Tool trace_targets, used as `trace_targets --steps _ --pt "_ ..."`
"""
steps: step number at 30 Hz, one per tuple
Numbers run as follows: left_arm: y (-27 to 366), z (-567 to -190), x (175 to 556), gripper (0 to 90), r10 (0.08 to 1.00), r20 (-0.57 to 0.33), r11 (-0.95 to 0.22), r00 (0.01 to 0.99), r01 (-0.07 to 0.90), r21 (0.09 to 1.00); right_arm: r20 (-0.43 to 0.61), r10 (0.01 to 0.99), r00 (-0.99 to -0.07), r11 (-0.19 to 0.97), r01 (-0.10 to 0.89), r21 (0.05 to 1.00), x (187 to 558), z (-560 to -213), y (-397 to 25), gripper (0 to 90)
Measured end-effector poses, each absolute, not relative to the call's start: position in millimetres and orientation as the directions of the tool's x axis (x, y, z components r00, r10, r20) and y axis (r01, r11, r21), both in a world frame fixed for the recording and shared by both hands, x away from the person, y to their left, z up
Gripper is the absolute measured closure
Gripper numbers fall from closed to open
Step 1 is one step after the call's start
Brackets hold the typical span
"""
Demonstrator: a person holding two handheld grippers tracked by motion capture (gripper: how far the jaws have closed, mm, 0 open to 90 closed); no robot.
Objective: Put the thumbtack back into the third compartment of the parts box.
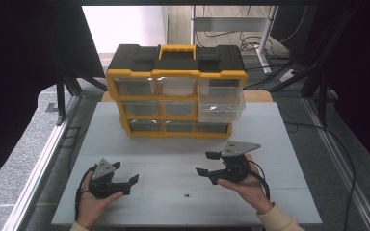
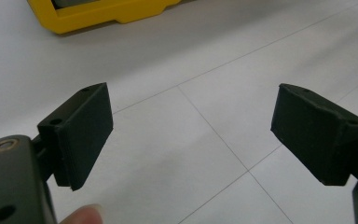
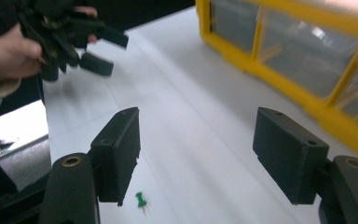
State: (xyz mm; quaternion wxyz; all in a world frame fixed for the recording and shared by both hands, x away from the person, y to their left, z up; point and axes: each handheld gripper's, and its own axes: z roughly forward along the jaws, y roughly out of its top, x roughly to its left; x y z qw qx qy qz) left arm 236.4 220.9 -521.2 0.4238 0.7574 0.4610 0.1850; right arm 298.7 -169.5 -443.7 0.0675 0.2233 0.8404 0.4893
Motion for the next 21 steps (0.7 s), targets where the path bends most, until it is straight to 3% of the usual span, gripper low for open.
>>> trace_targets --steps 10,21 --pt "220.8 -521.6 236.8 13.3 0.851 -0.108 -0.223 0.514 0.54 0.812 0.144 0.374 -0.916 0.549 0.344 0.762 295.3 -483.1 -142.5 33.5" --pt "220.8 -521.6 237.1 13.3 0.85 -0.109 -0.223 0.515 0.54 0.812 0.083 0.34 -0.937 0.661 0.301 0.687 286.4 -506.5 -122.4 34.7"
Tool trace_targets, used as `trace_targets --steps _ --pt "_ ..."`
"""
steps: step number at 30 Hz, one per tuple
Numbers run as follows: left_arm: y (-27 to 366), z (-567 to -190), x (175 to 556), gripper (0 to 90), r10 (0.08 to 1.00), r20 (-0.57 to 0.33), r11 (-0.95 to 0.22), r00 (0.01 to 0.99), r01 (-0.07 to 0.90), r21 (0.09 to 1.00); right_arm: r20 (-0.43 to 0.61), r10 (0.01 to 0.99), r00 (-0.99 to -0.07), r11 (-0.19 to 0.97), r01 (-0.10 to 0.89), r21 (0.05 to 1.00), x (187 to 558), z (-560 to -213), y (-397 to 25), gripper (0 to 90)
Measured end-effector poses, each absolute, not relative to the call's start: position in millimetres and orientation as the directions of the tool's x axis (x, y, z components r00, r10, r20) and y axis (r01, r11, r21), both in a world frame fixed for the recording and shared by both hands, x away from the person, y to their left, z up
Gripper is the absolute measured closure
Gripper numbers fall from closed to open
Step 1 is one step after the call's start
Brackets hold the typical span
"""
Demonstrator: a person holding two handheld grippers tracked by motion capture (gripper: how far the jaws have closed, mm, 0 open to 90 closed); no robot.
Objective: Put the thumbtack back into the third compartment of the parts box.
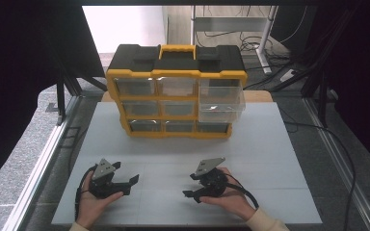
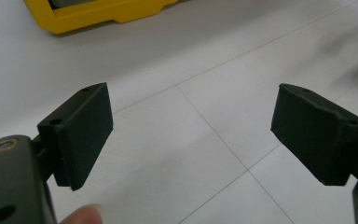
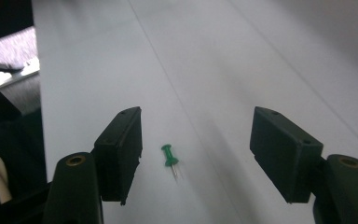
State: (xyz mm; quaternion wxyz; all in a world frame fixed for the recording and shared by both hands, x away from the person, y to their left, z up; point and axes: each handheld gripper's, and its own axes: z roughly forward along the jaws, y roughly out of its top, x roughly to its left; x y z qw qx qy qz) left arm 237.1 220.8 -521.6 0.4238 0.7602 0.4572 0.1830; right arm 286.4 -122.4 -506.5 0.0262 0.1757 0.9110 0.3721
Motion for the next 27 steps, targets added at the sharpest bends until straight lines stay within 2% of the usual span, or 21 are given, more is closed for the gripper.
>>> trace_targets --steps 5,8,12,19,27 --pt "221.1 -521.5 237.0 13.3 0.85 -0.109 -0.223 0.515 0.54 0.812 0.045 0.32 -0.946 0.719 0.273 0.639 280.4 -516.5 -114.0 37.2" --pt "220.8 -521.7 237.0 13.3 0.85 -0.11 -0.223 0.515 0.541 0.811 0.02 0.311 -0.95 0.743 0.256 0.619 277.5 -519.9 -110.9 42.2" --pt "220.6 -521.7 237.0 13.3 0.85 -0.11 -0.223 0.516 0.541 0.811 -0.014 0.306 -0.952 0.773 0.24 0.587 272.5 -522.0 -107.2 53.4" --pt "220.1 -521.9 237.0 13.3 0.849 -0.107 -0.228 0.518 0.541 0.809 0.0 0.311 -0.95 0.784 0.257 0.566 270.9 -519.1 -104.9 81.9" --pt "220.4 -522.0 237.0 13.3 0.849 -0.106 -0.229 0.518 0.541 0.81 0.041 0.328 -0.944 0.764 0.291 0.576 273.7 -518.8 -107.2 83.0"
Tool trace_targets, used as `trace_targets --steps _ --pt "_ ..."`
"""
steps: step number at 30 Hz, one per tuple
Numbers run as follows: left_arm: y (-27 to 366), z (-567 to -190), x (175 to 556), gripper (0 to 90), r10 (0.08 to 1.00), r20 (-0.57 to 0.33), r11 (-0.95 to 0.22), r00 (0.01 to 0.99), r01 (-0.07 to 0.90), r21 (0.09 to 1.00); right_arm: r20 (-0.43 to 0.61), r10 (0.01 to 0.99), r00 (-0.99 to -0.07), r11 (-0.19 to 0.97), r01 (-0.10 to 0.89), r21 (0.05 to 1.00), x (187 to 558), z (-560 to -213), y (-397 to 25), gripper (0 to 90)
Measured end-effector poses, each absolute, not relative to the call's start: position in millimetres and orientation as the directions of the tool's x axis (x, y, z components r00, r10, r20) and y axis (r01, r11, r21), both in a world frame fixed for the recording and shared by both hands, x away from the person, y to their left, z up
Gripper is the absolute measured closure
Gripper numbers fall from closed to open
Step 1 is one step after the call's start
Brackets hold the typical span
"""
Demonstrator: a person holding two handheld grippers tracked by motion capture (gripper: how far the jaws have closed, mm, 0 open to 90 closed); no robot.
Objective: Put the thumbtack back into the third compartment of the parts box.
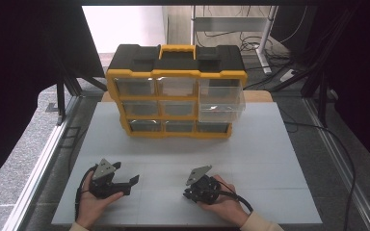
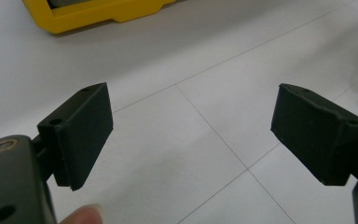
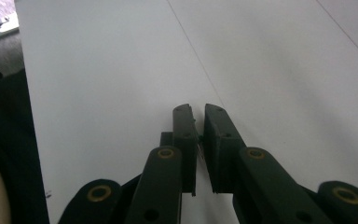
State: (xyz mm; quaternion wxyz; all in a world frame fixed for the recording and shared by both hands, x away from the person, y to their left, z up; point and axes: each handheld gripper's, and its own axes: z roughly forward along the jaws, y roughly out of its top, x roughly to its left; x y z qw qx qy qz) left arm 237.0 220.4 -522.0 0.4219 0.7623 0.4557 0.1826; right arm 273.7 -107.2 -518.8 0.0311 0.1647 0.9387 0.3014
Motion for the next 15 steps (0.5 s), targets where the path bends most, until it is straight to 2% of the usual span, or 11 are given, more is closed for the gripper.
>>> trace_targets --steps 5,15 --pt "220.6 -522.2 237.4 13.3 0.849 -0.106 -0.229 0.518 0.541 0.809 0.095 0.365 -0.926 0.701 0.341 0.627 277.7 -509.7 -112.3 83.1" --pt "220.1 -522.5 237.7 13.3 0.849 -0.104 -0.23 0.517 0.541 0.809 0.149 0.401 -0.904 0.576 0.376 0.726 288.6 -482.2 -129.4 83.1"
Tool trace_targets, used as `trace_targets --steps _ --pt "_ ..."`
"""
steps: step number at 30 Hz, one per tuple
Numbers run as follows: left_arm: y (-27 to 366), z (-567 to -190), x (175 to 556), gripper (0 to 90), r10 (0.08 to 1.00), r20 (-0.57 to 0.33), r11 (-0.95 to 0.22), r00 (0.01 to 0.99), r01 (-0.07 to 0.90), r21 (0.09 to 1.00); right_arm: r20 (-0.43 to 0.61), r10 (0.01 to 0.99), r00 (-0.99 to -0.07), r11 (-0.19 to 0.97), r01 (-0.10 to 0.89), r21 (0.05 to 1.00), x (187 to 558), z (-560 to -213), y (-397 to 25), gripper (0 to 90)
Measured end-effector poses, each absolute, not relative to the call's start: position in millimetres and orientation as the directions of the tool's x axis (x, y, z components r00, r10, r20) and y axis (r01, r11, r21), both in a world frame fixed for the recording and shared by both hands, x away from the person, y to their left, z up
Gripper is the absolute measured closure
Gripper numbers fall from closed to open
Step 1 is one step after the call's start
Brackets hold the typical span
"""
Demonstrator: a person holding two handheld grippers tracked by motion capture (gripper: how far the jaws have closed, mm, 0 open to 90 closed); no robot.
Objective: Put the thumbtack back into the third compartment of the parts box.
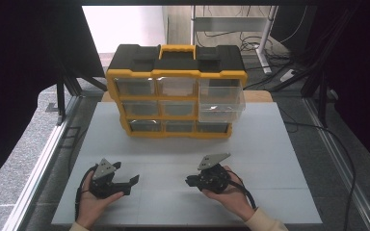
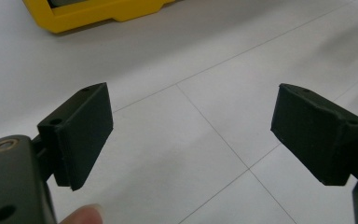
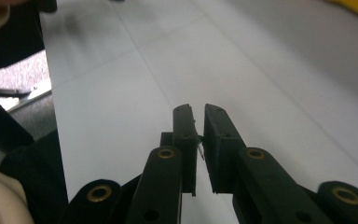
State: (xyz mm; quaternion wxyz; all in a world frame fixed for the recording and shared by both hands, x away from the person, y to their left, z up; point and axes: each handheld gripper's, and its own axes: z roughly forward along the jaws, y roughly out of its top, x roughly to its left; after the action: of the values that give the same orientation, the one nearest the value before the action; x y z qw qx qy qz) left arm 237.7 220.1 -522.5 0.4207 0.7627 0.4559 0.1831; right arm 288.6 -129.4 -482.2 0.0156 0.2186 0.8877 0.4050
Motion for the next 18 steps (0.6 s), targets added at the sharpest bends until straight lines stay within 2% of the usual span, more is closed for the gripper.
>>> trace_targets --steps 18 --pt "220.1 -522.0 237.7 13.3 0.85 -0.1 -0.232 0.517 0.539 0.81 0.096 0.441 -0.892 0.444 0.31 0.841 299.4 -427.1 -148.2 83.1"
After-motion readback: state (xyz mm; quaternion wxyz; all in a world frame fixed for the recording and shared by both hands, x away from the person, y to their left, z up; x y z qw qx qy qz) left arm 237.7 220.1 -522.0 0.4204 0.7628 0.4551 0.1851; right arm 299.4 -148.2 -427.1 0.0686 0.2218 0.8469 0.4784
